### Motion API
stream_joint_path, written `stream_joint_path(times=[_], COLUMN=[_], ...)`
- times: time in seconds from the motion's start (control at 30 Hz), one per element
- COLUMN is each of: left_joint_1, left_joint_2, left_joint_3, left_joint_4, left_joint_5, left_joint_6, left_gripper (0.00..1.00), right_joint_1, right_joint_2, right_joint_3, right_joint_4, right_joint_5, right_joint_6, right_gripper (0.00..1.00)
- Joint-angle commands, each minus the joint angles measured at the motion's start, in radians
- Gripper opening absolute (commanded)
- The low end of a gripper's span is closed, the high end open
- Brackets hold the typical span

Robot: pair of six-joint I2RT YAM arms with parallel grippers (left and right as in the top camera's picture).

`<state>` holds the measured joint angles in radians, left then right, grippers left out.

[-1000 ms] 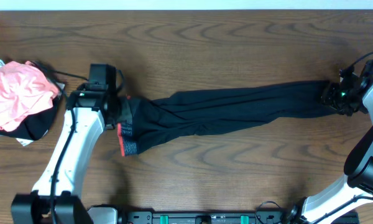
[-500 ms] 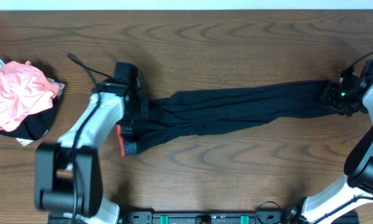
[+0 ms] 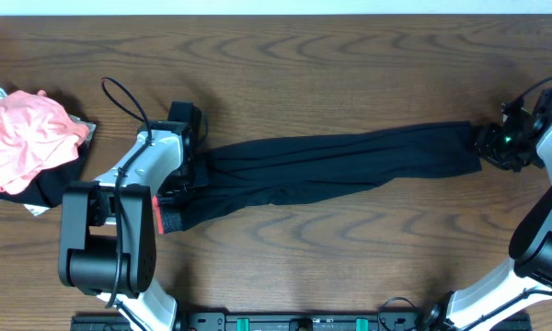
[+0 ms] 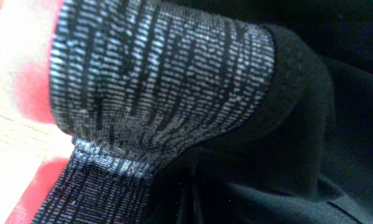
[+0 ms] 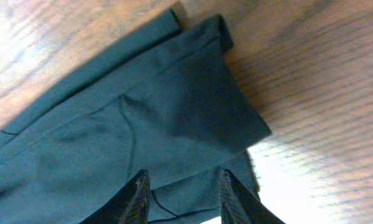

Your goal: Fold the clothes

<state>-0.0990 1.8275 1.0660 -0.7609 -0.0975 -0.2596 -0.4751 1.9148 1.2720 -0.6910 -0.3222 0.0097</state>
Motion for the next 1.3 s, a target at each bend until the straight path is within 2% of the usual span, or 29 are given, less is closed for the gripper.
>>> stream_joint_path(times=[0.0,0.07,0.17,0.4,0.6,0.77,0.83,0.9,1.0,1.1,1.27], left_joint_1=[0.01,0.01,0.01,0.01,0.01,0.01,0.01,0.01,0.01,0.01,0.01], left_joint_2=[0.028,0.009,-0.026,-0.04,-0.04,-0.04,-0.04,-0.04,-0.04,-0.04,-0.04], left_joint_3=[0.017,0.031,0.035,0.035,0.035,0.035,0.035,0.035,0.035,0.035,0.035], left_joint_4=[0.003,0.003,0.011,0.01,0.009,0.003,0.005,0.01,0.024,0.046,0.089], left_joint_5=[-0.052,-0.035,-0.014,0.027,0.042,0.042,0.047,0.057,0.06,0.061,0.061], left_joint_6=[-0.008,-0.008,-0.009,-0.008,-0.009,-0.009,-0.009,-0.008,-0.008,-0.008,-0.008], left_gripper=[0.07,0.07,0.07,0.08,0.08,0.09,0.21,0.26,0.38,0.39,0.47], right_joint_1=[0.027,0.056,0.119,0.23,0.233,0.198,0.174,0.142,0.082,0.026,-0.054], right_joint_2=[-0.005,-0.005,-0.005,0.036,0.151,0.229,0.231,0.228,0.229,0.229,0.229], right_joint_3=[-0.008,-0.008,-0.008,-0.008,-0.008,-0.008,-0.008,-0.008,-0.008,-0.008,-0.008], right_joint_4=[0.02,0.035,0.044,0.095,0.077,0.036,0.025,0.015,-0.003,-0.016,-0.021], right_joint_5=[-0.158,-0.225,-0.224,-0.02,0.03,0.146,0.197,0.233,0.246,0.244,0.244], right_joint_6=[-0.088,-0.129,-0.18,-0.16,-0.137,-0.087,-0.049,-0.029,0.007,0.021,0.039], right_gripper=[0.34,0.34,0.33,0.35,0.39,0.38,0.37,0.36,0.36,0.35,0.36])
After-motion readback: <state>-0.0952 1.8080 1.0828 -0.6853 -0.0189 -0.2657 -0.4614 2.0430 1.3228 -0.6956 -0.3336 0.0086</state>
